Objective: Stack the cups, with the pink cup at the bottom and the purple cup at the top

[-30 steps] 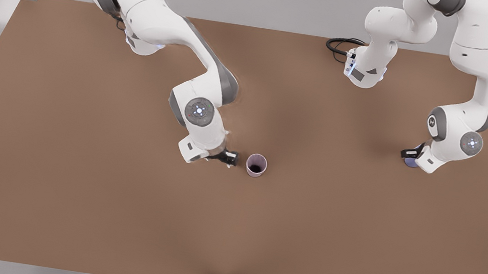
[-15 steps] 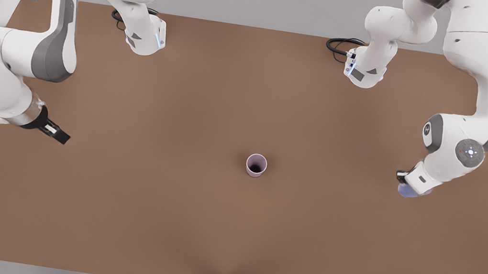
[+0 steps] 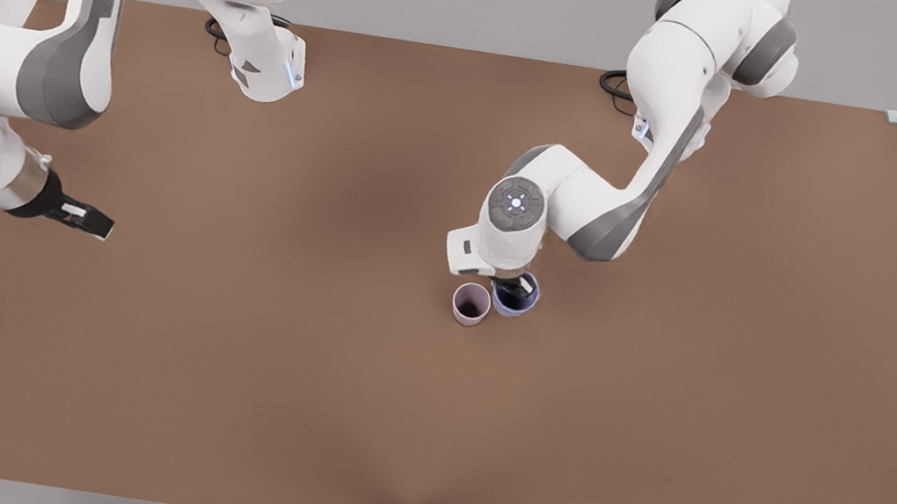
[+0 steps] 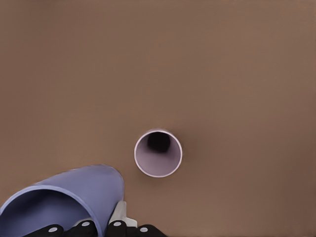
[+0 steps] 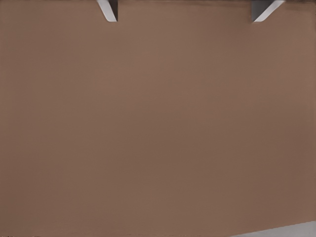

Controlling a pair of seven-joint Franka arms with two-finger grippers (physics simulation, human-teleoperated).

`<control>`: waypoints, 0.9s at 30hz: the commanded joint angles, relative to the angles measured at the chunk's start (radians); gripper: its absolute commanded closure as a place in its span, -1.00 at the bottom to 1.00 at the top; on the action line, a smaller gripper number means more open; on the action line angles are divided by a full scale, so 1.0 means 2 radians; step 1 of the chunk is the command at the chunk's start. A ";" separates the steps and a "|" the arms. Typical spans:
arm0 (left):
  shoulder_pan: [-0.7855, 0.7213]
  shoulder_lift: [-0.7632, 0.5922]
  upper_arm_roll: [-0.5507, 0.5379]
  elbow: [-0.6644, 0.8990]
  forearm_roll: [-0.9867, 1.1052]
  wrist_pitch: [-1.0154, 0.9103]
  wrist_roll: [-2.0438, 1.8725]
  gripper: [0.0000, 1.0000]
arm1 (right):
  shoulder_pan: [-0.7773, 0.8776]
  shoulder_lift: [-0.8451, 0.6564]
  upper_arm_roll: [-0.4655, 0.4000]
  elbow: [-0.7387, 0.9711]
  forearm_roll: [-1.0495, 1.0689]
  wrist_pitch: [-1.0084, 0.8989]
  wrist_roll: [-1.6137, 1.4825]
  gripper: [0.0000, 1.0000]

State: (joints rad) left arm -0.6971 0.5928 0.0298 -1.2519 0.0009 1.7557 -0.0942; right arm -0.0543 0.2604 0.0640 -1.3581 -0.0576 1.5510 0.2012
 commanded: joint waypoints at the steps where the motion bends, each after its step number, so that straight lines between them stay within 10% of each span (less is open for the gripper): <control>1: -0.007 0.010 -0.006 0.011 -0.004 -0.019 -0.154 0.57 | 0.003 -0.001 0.001 0.003 0.009 -0.016 -0.101 -1.00; 27: -0.023 0.077 -0.007 0.030 -0.002 0.064 -0.227 0.57 | -0.014 0.012 -0.005 0.030 0.010 -0.043 -0.101 -1.00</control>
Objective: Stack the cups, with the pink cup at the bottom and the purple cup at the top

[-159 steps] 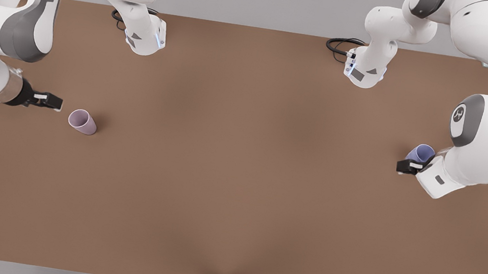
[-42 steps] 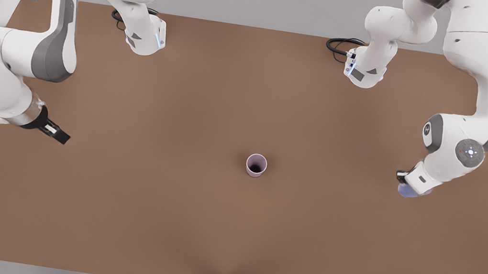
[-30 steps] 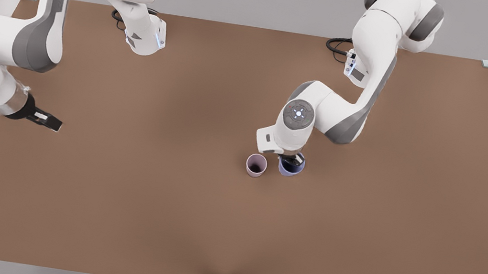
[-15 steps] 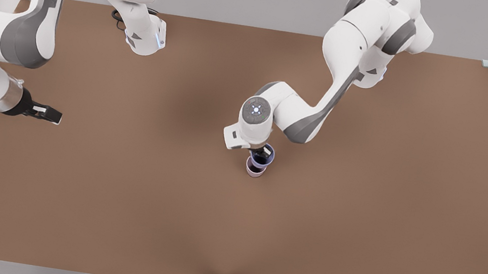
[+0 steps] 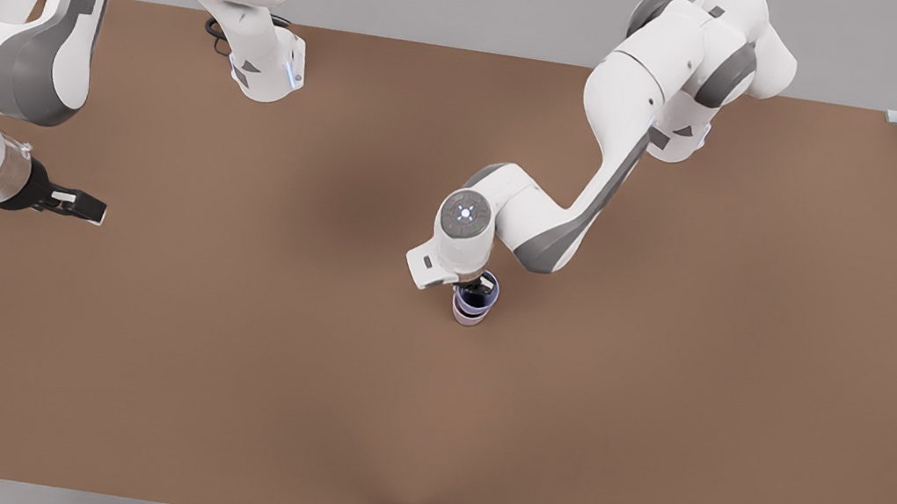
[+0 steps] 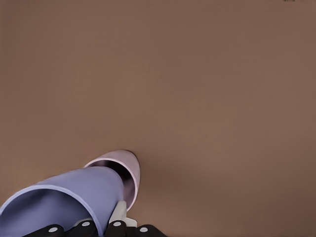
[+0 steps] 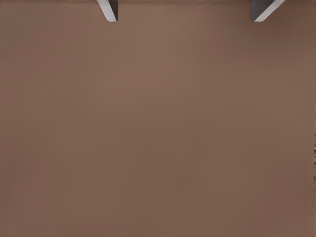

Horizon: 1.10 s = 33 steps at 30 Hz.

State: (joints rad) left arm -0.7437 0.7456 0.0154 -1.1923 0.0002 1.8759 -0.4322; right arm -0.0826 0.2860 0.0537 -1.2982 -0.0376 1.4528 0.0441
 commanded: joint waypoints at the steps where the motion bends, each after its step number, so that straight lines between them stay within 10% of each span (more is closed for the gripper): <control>1: -0.002 0.003 0.000 0.000 -0.001 0.004 -0.058 0.57 | 0.000 0.000 0.001 0.000 0.000 0.005 -0.022 -1.00; 21: -0.006 0.015 0.000 -0.001 0.000 0.003 -0.050 0.32 | 0.001 0.000 0.001 0.000 0.000 0.006 -0.022 -1.00; 23: -0.006 0.015 0.000 -0.001 0.001 0.003 -0.047 -0.30 | 0.001 0.000 0.001 0.000 0.000 0.006 -0.022 -1.00; 27: -0.006 0.015 0.001 -0.001 0.004 0.004 -0.045 -0.91 | 0.001 0.000 0.001 0.000 0.000 0.006 -0.022 -1.00; 33: -0.006 0.010 0.004 0.002 0.004 0.001 -0.046 -1.00 | 0.001 0.000 0.001 0.000 0.000 0.006 -0.022 -1.00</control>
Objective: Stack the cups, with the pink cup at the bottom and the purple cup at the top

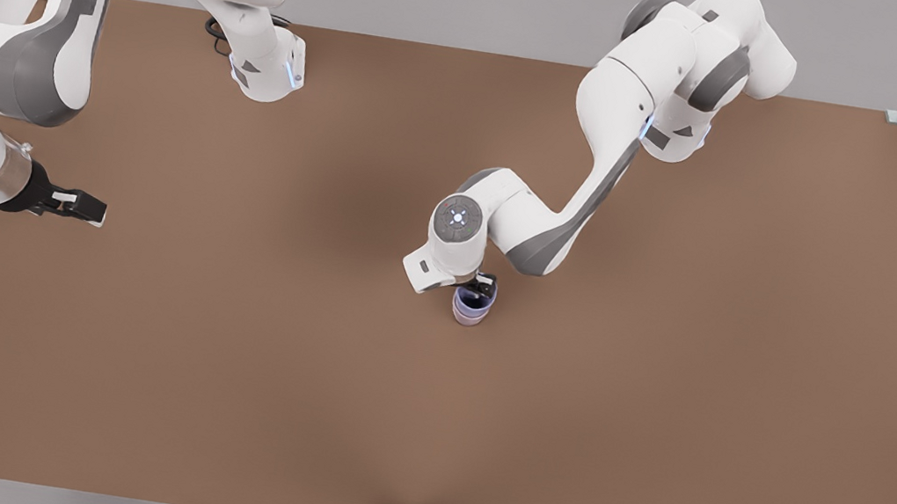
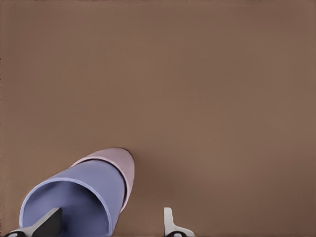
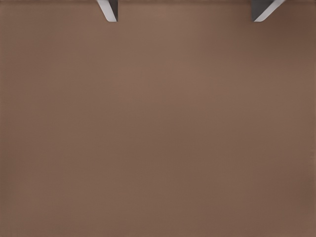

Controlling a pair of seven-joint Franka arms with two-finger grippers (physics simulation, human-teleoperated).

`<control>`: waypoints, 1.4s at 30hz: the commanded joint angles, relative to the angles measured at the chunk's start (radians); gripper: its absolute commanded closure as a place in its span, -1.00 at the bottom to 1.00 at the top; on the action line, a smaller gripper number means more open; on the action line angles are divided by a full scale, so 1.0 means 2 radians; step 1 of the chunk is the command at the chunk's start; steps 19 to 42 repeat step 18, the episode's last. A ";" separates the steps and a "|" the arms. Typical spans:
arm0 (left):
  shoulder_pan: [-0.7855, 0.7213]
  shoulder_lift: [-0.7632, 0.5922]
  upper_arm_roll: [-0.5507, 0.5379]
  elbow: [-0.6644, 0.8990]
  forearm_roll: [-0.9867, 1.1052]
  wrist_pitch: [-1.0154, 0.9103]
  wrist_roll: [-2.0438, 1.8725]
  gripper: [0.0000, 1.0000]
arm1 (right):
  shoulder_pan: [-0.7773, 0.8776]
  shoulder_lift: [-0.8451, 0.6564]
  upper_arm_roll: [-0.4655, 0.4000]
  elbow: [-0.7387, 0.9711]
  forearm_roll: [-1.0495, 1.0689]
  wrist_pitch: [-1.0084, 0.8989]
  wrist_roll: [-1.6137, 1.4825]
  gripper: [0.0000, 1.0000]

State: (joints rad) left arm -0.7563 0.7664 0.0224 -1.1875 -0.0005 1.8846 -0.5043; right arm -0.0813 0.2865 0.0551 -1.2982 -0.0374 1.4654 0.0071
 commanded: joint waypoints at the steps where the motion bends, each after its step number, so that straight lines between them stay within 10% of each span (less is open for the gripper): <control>1: 0.000 -0.011 0.002 0.002 0.005 -0.008 -0.011 -1.00 | 0.000 -0.001 0.000 0.000 0.000 0.000 -0.004 -1.00; 10: 0.094 -0.137 0.187 -0.001 -0.097 -0.191 0.248 -1.00 | 0.000 -0.001 0.000 0.000 0.000 0.000 -0.004 -1.00; 14: 0.258 -0.238 0.000 -0.071 0.007 -0.201 0.282 -1.00 | 0.000 -0.001 0.000 0.000 0.000 0.000 -0.004 -1.00; 42: 0.266 -0.264 0.000 -0.093 0.021 -0.197 0.283 -1.00 | 0.000 -0.001 -0.001 0.000 0.000 0.001 -0.004 -1.00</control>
